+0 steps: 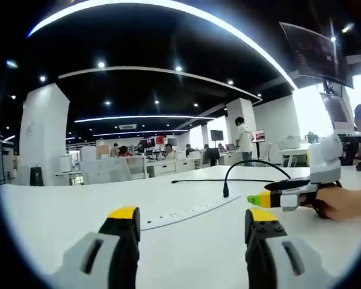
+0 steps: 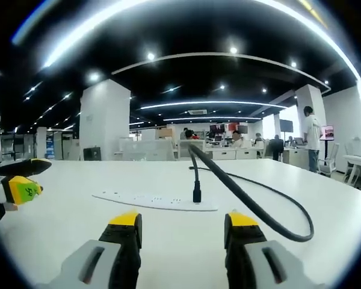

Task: Locate the USB plug end of the data cable currently connected to the USB port on the desk. Grip the plug, withdraw it from the port, and place it onto the desktop.

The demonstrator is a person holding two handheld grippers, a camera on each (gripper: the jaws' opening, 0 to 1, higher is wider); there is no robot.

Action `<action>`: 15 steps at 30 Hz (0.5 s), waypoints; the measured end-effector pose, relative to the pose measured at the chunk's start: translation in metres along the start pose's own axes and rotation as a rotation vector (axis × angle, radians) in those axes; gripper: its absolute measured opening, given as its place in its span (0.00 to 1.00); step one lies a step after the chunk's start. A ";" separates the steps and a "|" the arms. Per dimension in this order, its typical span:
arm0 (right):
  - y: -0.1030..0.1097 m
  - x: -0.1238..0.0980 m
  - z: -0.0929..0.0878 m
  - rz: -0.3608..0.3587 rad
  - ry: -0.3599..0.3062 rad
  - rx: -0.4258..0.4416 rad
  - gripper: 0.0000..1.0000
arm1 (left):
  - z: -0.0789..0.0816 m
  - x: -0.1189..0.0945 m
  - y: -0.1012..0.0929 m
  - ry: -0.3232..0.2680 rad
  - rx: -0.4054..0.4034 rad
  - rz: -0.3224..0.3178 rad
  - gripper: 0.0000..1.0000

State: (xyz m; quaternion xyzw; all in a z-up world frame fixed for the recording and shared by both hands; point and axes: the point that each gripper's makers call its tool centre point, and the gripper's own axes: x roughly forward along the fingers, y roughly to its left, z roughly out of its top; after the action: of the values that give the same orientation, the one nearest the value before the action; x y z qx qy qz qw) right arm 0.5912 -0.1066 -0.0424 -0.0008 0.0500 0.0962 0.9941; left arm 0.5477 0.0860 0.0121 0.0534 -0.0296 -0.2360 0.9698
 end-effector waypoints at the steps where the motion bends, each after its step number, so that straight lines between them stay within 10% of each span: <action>1: -0.002 0.000 0.001 0.003 0.001 -0.001 0.56 | 0.003 0.001 0.001 -0.007 -0.003 -0.002 0.71; 15: -0.007 0.021 0.003 0.060 0.042 -0.052 0.53 | 0.019 0.022 0.003 -0.035 0.033 -0.058 0.71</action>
State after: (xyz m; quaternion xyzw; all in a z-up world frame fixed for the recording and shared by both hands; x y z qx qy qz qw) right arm 0.6138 -0.1095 -0.0414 -0.0272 0.0682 0.1273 0.9891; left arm 0.5674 0.0770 0.0317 0.0662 -0.0489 -0.2645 0.9609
